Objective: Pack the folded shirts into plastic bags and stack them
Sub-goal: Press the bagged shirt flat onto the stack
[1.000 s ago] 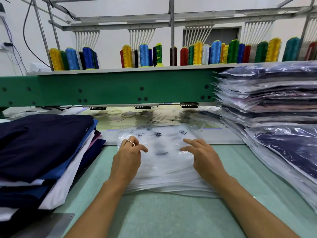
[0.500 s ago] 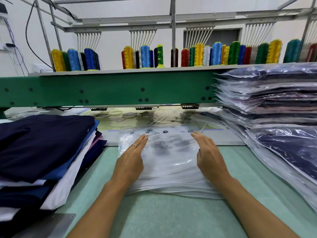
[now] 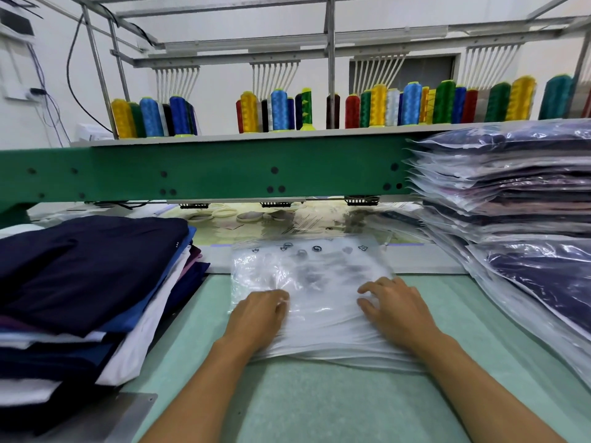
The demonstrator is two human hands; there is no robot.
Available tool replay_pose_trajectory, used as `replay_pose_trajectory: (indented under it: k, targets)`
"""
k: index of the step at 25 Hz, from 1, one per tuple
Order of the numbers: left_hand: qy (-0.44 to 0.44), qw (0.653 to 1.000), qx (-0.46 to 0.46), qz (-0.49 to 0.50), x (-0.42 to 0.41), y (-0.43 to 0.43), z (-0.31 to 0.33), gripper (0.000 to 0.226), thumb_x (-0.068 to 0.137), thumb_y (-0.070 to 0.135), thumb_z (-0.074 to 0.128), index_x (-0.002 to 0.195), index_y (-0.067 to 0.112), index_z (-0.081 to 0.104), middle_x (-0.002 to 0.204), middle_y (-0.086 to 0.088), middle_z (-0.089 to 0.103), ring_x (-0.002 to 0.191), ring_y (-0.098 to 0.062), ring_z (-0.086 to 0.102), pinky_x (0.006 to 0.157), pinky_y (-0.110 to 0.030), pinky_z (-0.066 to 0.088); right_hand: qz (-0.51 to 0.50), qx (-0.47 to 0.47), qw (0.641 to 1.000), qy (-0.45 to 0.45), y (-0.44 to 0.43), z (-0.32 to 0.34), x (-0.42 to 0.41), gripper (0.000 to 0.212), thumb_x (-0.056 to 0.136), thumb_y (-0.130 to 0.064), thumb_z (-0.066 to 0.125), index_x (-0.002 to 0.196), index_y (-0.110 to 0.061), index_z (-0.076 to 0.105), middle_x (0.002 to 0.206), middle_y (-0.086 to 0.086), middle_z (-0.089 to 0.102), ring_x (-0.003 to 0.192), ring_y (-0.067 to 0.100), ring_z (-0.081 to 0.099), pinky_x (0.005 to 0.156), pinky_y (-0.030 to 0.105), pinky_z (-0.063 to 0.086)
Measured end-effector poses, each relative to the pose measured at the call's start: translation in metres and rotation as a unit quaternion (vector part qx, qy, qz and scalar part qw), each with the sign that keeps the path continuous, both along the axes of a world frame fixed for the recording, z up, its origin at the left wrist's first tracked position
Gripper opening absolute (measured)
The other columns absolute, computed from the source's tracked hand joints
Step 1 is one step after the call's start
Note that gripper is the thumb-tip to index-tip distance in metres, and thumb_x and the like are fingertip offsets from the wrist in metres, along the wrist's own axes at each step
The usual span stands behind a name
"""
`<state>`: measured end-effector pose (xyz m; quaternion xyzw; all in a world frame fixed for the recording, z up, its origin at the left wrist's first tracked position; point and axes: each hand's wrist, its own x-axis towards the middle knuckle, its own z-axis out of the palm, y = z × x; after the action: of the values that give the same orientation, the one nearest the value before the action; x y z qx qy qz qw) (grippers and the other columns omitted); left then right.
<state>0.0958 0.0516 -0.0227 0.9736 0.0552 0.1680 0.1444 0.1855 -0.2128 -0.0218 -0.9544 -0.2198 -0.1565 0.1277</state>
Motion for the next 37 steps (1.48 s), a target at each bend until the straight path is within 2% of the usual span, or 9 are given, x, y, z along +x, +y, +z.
replay_pose_trajectory:
  k: [3, 7, 15, 17, 21, 26, 31, 34, 37]
  targets:
    - [0.023, 0.999, 0.020, 0.015, 0.002, -0.005, 0.000, 0.021, 0.100, 0.030, 0.040, 0.102, 0.024, 0.060, 0.112, 0.000, 0.069, 0.102, -0.030, 0.061, 0.083, -0.039, 0.052, -0.023, -0.024, 0.999, -0.006, 0.005, 0.001, -0.002, 0.050, 0.096, -0.066, 0.029, 0.125, -0.040, 0.060, 0.131, -0.012, 0.059, 0.122, 0.016, 0.048, 0.098, 0.037, 0.035]
    - [0.071, 0.997, 0.002, 0.019, -0.005, 0.000, 0.026, 0.046, 0.097, 0.023, 0.048, 0.143, 0.023, 0.049, 0.139, -0.006, 0.059, 0.125, -0.031, 0.055, 0.097, -0.037, 0.046, -0.003, 0.006, 0.999, -0.048, 0.035, 0.018, -0.010, 0.047, 0.098, -0.063, 0.032, 0.126, -0.037, 0.060, 0.130, -0.013, 0.062, 0.123, 0.016, 0.050, 0.098, 0.037, 0.037]
    - [0.139, 0.929, 0.237, 0.249, -0.075, 0.103, 0.129, 0.054, 0.089, 0.031, 0.059, 0.137, 0.014, 0.042, 0.139, -0.010, 0.050, 0.131, -0.033, 0.042, 0.104, -0.048, 0.036, 0.211, 0.225, 0.936, 0.171, 0.189, 0.076, -0.062, 0.017, 0.094, -0.033, 0.056, 0.102, -0.028, 0.069, 0.088, -0.008, 0.074, 0.085, 0.014, 0.068, 0.079, 0.037, 0.056]
    - [0.205, 0.912, 0.209, 0.288, -0.098, 0.127, 0.144, 0.054, 0.086, 0.031, 0.064, 0.133, 0.016, 0.043, 0.136, -0.010, 0.052, 0.127, -0.035, 0.047, 0.095, -0.049, 0.042, 0.254, 0.265, 0.902, 0.228, 0.225, 0.082, -0.079, 0.015, 0.092, -0.024, 0.056, 0.098, -0.022, 0.069, 0.082, -0.002, 0.075, 0.075, 0.014, 0.068, 0.069, 0.031, 0.056]
    - [0.084, 0.955, 0.091, 0.270, -0.132, 0.181, 0.175, 0.015, 0.088, 0.020, 0.062, 0.080, 0.012, 0.052, 0.102, -0.013, 0.066, 0.089, -0.031, 0.059, 0.070, -0.034, 0.043, 0.294, 0.339, 0.833, 0.323, 0.281, 0.089, -0.109, 0.016, 0.090, -0.014, 0.057, 0.102, -0.015, 0.067, 0.089, 0.008, 0.073, 0.066, 0.012, 0.062, 0.064, 0.024, 0.050]
    - [0.002, 0.966, -0.124, 0.228, -0.157, 0.229, 0.191, 0.019, 0.098, 0.015, 0.060, 0.087, 0.006, 0.073, 0.059, -0.001, 0.058, 0.053, -0.016, 0.051, 0.046, -0.022, 0.037, 0.269, 0.437, 0.783, 0.351, 0.321, 0.099, -0.118, 0.023, 0.094, -0.005, 0.054, 0.114, -0.002, 0.065, 0.092, 0.009, 0.066, 0.074, 0.018, 0.057, 0.072, 0.030, 0.050]
    - [-0.089, 0.962, -0.217, 0.143, -0.151, 0.224, 0.195, 0.023, 0.098, 0.014, 0.053, 0.100, 0.005, 0.074, 0.100, -0.015, 0.076, 0.086, -0.026, 0.067, 0.086, -0.043, 0.053, 0.255, 0.543, 0.665, 0.446, 0.351, 0.120, -0.127, 0.020, 0.102, -0.019, 0.053, 0.106, -0.002, 0.064, 0.108, 0.026, 0.070, 0.083, 0.028, 0.067, 0.076, 0.030, 0.057]
    - [-0.040, 0.990, -0.116, 0.071, -0.136, 0.197, 0.191, 0.022, 0.099, 0.020, 0.053, 0.091, 0.009, 0.070, 0.088, -0.010, 0.073, 0.081, -0.025, 0.064, 0.072, -0.040, 0.052, 0.235, 0.595, 0.559, 0.528, 0.368, 0.132, -0.125, 0.040, 0.099, -0.046, 0.054, 0.111, -0.010, 0.068, 0.096, 0.015, 0.072, 0.068, 0.025, 0.068, 0.059, 0.031, 0.055]
    - [0.049, 0.987, -0.131, 0.077, -0.133, 0.204, 0.183, 0.036, 0.097, 0.051, 0.055, 0.082, 0.020, 0.066, 0.080, 0.006, 0.071, 0.077, -0.020, 0.067, 0.062, -0.028, 0.052, 0.189, 0.564, 0.586, 0.550, 0.377, 0.130, -0.120, 0.042, 0.085, -0.030, 0.069, 0.118, -0.003, 0.068, 0.101, 0.020, 0.072, 0.075, 0.030, 0.068, 0.066, 0.035, 0.053]
